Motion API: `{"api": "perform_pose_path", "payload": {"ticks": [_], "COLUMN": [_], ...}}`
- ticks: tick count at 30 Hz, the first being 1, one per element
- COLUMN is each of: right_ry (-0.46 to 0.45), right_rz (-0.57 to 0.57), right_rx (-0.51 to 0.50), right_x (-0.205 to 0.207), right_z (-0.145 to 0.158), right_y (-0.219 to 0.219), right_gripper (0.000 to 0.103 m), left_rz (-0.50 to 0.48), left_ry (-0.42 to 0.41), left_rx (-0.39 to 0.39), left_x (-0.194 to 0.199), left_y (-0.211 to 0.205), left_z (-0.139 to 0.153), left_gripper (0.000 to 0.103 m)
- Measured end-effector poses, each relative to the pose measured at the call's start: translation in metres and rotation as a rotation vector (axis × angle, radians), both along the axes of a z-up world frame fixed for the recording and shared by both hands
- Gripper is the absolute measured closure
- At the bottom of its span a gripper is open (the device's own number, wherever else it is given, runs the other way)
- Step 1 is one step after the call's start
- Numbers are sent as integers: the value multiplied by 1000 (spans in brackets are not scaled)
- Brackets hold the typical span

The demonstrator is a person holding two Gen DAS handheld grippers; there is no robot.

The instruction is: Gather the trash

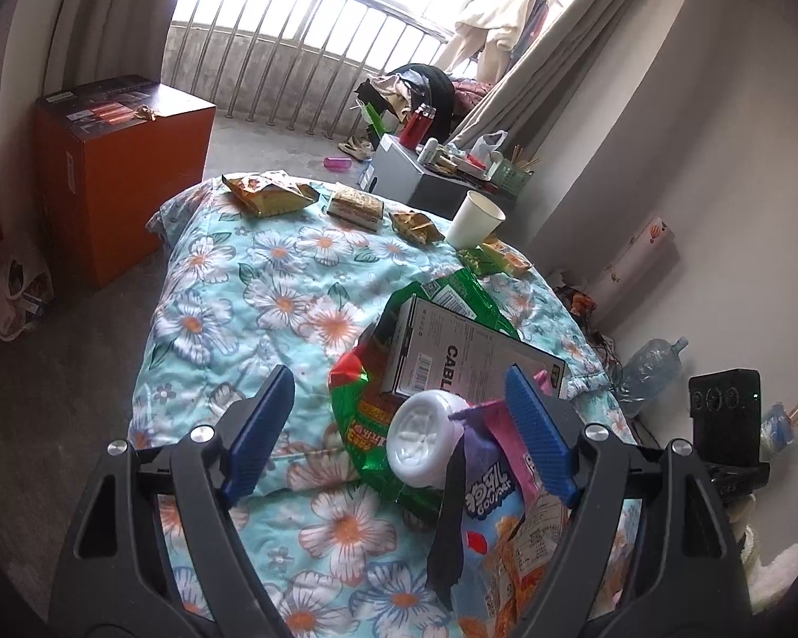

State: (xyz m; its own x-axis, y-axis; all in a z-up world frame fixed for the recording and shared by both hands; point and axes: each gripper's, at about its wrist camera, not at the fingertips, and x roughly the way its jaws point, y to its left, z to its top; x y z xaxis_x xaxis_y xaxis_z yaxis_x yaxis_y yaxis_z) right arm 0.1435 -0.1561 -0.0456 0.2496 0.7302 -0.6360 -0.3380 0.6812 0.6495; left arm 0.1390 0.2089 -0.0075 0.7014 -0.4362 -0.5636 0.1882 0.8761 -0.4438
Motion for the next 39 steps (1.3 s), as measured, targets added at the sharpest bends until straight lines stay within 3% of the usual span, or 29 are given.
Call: {"api": "perform_pose_path", "payload": {"ticks": [8,16,23,26,31,39], "right_ry": [51,-21,-26,-41,-151,-354], "right_rz": [55,203,249,278,245,143], "right_rx": [-12,2,57,97,117,-149], "right_x": [2,9,21,16,0,0], "right_z": [-21,-2,-4,0,22,55], "right_y": [42,103,143,141,107,69], "right_gripper": [39,39,39,39,39,39], "left_rz": [26,115,189,194,167,68], "left_ry": [17,34,42,37,22,-4], "left_rx": [-24,-40,-64,-65,-84,-87], "left_x": [-34,-50,-57,-60,-55,-39], "left_y": [17,47,69,73,68,37], "left_z": [-9,-16,-22,-23,-23,-23], "left_gripper": [26,26,26,26,26,26]}}
